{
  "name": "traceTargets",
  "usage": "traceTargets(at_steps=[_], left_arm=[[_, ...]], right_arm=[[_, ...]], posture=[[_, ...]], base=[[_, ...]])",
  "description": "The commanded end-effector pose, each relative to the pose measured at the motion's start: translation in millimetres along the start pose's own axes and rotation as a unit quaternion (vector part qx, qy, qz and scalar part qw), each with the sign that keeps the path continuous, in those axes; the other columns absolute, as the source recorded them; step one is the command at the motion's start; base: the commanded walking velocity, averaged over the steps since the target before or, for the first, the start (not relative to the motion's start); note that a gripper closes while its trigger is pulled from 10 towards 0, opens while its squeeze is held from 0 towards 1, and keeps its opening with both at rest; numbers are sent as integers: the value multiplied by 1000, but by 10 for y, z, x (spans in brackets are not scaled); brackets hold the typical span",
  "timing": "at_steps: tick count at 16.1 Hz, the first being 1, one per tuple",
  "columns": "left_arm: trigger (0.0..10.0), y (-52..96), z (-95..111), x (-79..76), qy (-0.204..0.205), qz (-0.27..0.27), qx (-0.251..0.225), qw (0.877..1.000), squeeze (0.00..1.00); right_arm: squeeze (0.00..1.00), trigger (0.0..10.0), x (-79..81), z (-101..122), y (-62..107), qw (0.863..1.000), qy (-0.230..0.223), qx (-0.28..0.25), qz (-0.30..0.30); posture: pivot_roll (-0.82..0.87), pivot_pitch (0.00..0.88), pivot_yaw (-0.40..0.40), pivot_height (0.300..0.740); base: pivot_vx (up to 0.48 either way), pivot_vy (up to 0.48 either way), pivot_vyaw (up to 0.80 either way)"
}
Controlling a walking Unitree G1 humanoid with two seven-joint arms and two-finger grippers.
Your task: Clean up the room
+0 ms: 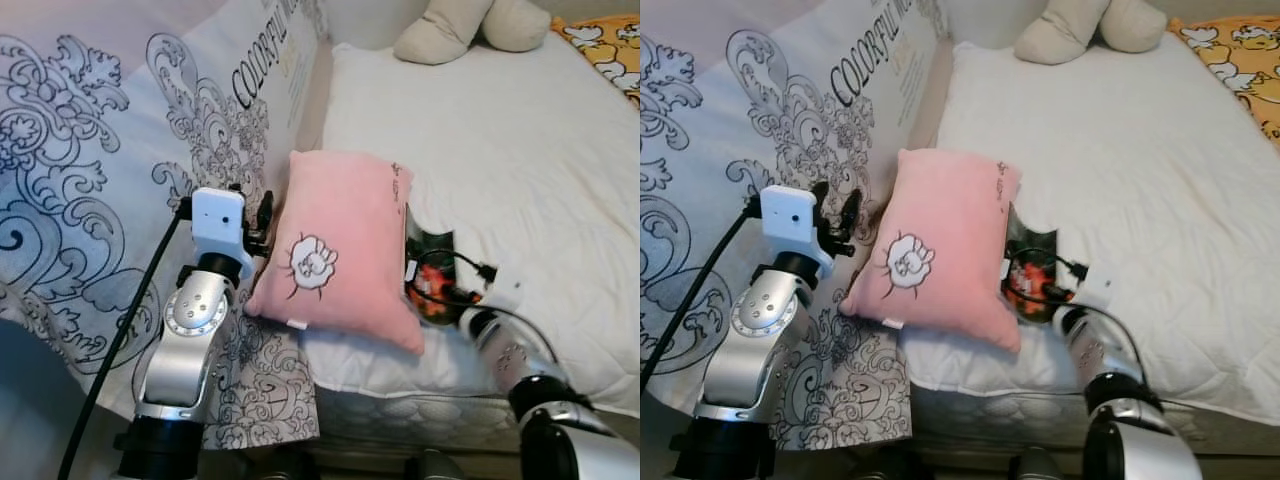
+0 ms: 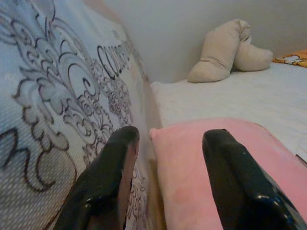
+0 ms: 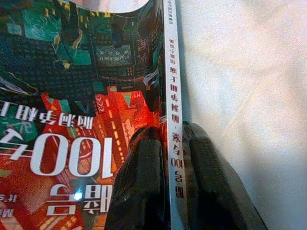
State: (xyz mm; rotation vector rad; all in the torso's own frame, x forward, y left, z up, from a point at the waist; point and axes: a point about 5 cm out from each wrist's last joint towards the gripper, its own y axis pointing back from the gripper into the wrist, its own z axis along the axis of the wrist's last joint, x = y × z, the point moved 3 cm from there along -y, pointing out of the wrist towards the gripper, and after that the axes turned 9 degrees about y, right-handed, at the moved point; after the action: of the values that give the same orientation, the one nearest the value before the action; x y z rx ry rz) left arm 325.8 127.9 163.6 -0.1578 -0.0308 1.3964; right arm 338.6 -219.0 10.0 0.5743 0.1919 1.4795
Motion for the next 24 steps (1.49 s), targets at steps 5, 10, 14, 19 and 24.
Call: traceTargets(at_steps=[5,10,14,19,24], left_arm=[[10000,36,-38,-382,21,-110,24,993,0],[10000,309,-42,-771,16,-291,80,953,0],[10000,333,13,-785,5,-310,79,948,0],[10000,324,-5,-723,7,-300,88,950,0],[10000,333,-1,-760,18,-302,88,949,0]], right_arm=[[0,10000,28,91,-20,996,88,-21,-15],[0,10000,-45,-25,34,990,132,-20,-35],[0,10000,-166,-54,69,980,185,-12,-75],[0,10000,-346,-119,133,967,216,4,-133],[0,10000,-467,-51,161,958,239,5,-162]], posture=[[-30,66,130,703],[-31,72,127,703],[-25,56,121,703],[-27,33,113,703],[-25,20,111,703]], base=[[0,0,0],[0,0,0],[0,0,0],[0,0,0],[0,0,0]])
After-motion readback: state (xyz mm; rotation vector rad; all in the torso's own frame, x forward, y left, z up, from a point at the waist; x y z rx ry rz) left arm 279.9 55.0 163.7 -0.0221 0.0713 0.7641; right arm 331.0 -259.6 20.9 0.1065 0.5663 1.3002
